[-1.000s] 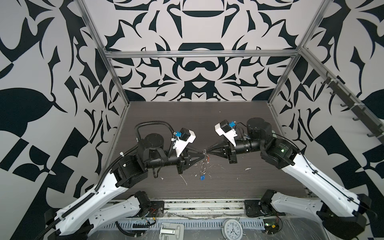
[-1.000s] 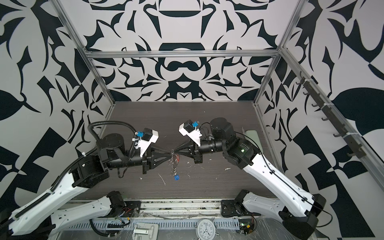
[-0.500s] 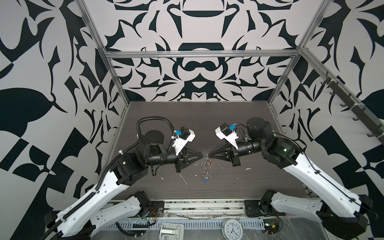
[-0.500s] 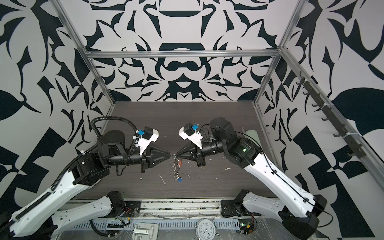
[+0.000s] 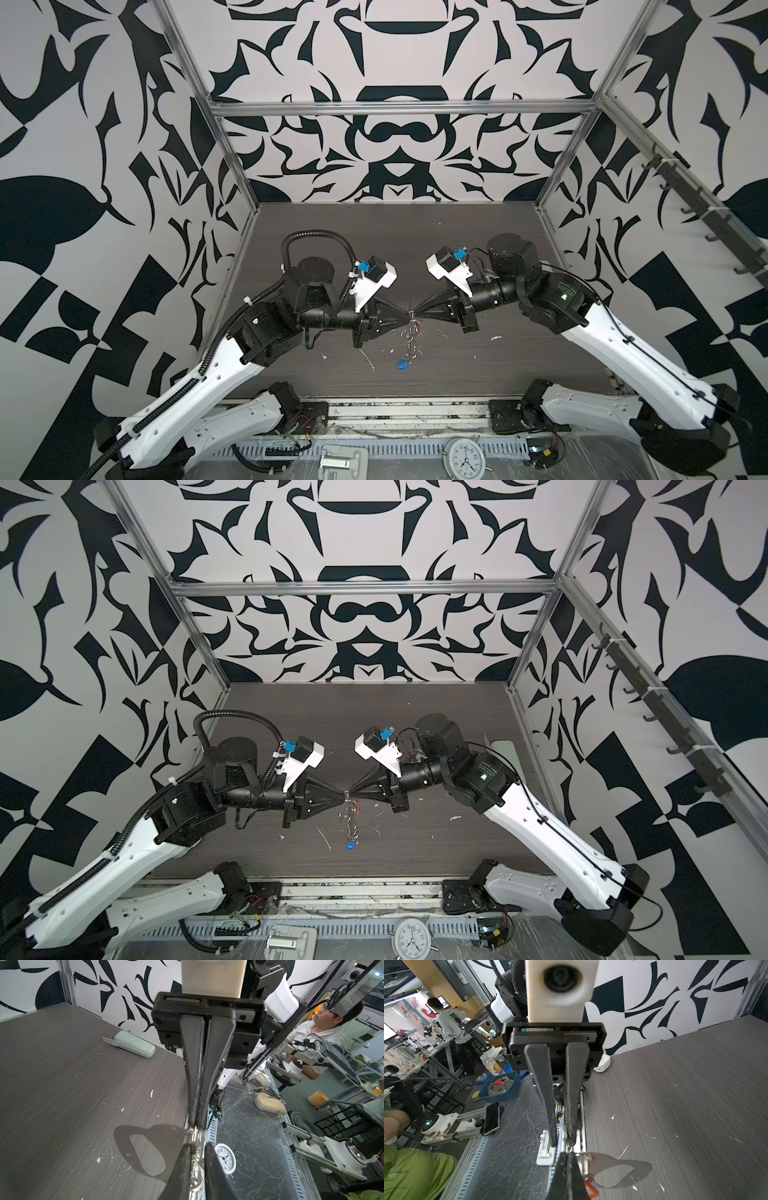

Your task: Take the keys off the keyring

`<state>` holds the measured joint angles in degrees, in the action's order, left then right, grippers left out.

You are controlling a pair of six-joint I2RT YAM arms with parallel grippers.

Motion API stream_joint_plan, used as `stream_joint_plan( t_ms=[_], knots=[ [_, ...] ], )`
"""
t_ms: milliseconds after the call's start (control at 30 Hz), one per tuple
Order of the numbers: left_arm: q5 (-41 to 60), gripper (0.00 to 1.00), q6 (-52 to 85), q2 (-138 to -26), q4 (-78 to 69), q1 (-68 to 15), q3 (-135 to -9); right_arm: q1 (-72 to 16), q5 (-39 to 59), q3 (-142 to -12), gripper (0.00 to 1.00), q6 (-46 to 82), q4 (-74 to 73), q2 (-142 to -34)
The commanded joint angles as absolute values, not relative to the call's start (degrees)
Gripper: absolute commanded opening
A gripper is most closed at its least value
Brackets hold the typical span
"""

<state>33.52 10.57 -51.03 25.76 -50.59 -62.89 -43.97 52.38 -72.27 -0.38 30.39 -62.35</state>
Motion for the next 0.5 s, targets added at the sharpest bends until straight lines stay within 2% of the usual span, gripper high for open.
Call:
stream_joint_plan(
  t_ms=[0, 233, 467],
  knots=[
    [34.4, 0.12, 10.2, -50.6, 25.3, -50.4, -64.0, -43.9, 53.3, -74.8, 0.00, -0.3, 27.5, -62.1],
    [31.4, 0.00, 11.9, -51.4, 23.1, -50.4, -63.7, -43.9, 53.4, -74.7, 0.00, 0.2, 27.3, -62.4],
    [30.4, 0.00, 14.4, -51.2, 19.8, -50.4, -62.6, -43.9, 53.0, -74.6, 0.00, 0.8, 26.8, -62.5]
  ],
)
